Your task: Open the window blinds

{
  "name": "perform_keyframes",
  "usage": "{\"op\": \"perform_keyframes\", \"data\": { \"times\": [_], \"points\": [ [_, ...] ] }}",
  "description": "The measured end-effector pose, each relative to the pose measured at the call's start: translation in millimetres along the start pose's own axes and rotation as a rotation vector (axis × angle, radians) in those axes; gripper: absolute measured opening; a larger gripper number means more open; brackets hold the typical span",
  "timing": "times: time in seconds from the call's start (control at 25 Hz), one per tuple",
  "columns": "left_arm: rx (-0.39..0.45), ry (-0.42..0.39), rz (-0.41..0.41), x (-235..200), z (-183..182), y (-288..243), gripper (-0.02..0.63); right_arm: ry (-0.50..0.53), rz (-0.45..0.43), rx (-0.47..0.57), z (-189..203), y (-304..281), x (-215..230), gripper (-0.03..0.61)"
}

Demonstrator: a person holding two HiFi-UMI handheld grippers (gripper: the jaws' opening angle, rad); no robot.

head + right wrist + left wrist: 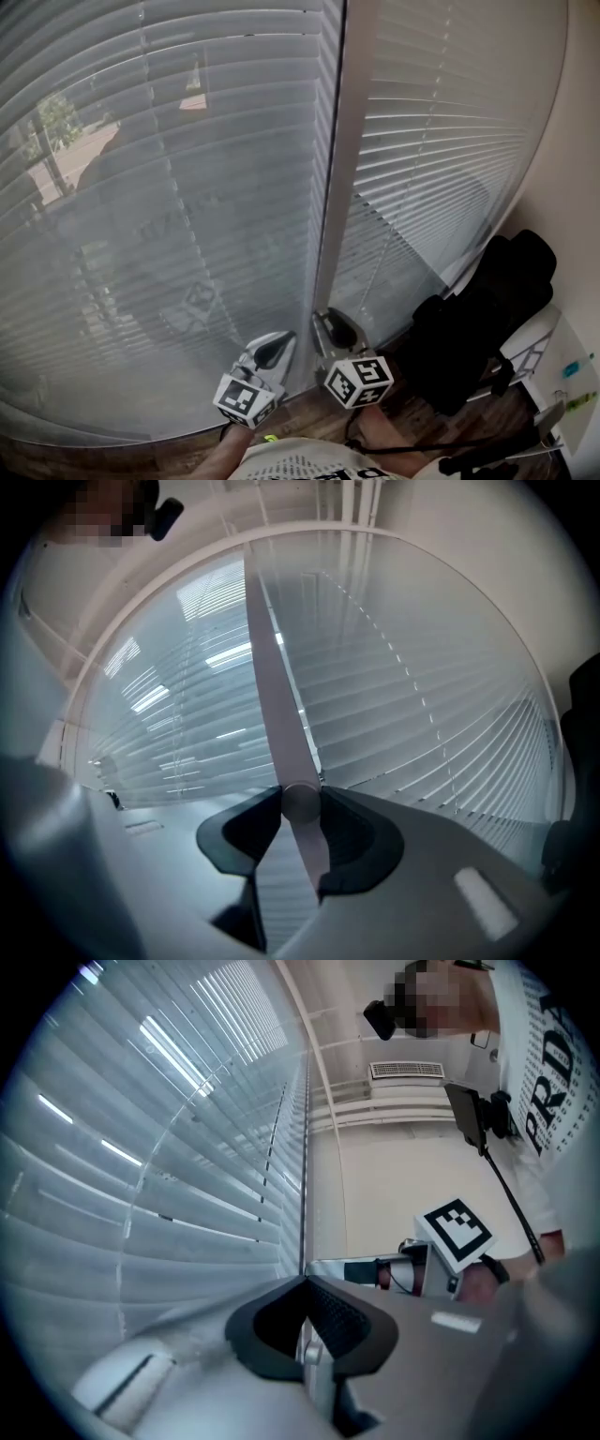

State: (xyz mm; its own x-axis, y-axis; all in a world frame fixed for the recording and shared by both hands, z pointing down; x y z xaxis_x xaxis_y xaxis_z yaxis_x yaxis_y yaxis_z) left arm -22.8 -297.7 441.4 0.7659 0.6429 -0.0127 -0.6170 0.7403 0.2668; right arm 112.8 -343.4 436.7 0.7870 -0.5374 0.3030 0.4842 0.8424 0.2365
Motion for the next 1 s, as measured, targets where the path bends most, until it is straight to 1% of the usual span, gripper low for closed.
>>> {"op": "perform_keyframes", "data": {
  "times": [0.32,0.56,0.64,0.72,0.84,0.92,1.0],
  "points": [
    [0.007,0.001,0.01,-1,0,1,-0.008,-0.108,0.019,-0.008,2,0,2,0.138],
    [0.007,0.0,0.01,0,0,1,-0.008,-0.218,0.023,-0.006,3,-1,5,0.138],
    [0.007,-0.002,0.007,1,-2,1,-0.008,-0.216,0.017,-0.005,3,-1,5,0.138],
    [0.008,-0.001,0.008,3,-3,2,-0.008,-0.161,0.007,-0.014,3,0,4,0.137],
    [0.006,0.003,-0.002,3,-3,5,-0.008,-0.035,-0.015,-0.029,-2,1,3,0.137],
    [0.007,0.002,-0.006,3,-4,5,-0.008,0.069,-0.037,-0.036,-6,2,1,0.137],
    [0.007,0.003,-0.007,4,-4,5,-0.008,0.204,-0.067,-0.051,-9,2,-1,0.138]
  ]
}}
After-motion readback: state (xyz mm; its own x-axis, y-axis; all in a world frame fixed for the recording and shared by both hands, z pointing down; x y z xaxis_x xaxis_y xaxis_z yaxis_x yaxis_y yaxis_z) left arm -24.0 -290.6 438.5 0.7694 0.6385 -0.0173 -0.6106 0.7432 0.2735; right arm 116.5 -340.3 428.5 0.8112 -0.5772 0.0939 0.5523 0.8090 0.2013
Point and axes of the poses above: the fingertips, and each gripper's own axes: y backward along the fingers, x to its right, z out of its underside, the point moved 7 cm from there along y, backward along the fingers, and after that the axes turned 11 degrees about x, right-handed, at the moved point
